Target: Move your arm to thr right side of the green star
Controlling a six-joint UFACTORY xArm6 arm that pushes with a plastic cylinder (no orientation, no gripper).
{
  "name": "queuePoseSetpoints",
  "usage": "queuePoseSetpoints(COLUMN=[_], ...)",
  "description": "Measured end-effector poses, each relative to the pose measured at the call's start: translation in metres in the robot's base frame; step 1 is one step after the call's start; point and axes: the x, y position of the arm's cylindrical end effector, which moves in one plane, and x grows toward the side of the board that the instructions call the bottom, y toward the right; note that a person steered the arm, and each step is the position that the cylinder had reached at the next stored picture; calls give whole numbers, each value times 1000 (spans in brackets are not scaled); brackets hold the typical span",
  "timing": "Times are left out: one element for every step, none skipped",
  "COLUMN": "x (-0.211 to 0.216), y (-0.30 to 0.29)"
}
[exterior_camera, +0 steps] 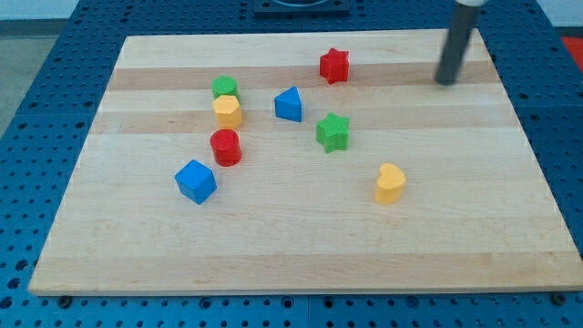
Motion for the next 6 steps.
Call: queuePoseSetpoints(x=[36, 38, 0, 32, 42, 2], y=[12, -55, -50, -5, -29, -33])
